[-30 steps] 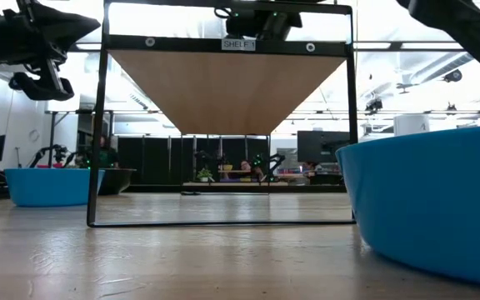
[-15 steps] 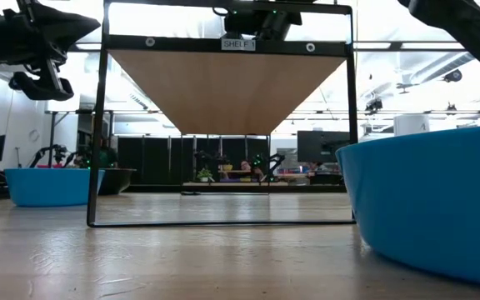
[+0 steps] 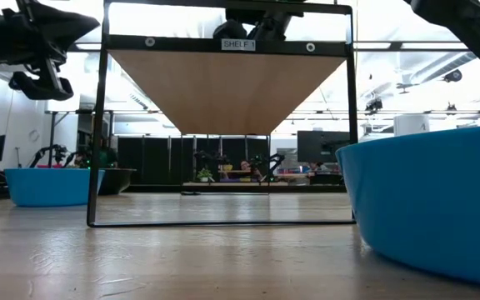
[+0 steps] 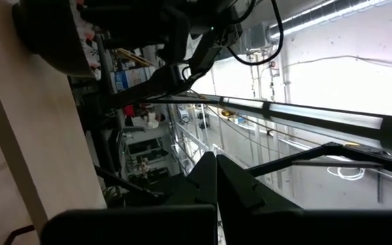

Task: Pick & Place Mini bowls
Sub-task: Put the top right white patterned bowl on the shelf, then stack the top white patterned bowl on top of the white patterned bowl on the shelf

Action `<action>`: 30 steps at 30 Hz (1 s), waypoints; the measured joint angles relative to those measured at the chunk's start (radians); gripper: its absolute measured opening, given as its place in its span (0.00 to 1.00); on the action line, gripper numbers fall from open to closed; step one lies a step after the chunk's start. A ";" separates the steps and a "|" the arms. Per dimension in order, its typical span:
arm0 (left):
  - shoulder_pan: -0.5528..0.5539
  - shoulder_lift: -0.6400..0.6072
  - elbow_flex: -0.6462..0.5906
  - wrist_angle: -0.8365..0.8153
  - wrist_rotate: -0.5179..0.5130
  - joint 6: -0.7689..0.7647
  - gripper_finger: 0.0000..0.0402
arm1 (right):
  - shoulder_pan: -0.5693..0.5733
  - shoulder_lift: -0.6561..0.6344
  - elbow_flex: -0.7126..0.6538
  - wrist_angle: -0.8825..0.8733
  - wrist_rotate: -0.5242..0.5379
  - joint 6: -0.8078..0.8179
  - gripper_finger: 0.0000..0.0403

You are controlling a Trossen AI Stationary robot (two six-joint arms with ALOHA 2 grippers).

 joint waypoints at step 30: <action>0.000 0.020 0.046 -0.200 -0.206 -0.061 0.00 | -0.024 -0.046 0.138 -0.301 0.067 -0.119 0.35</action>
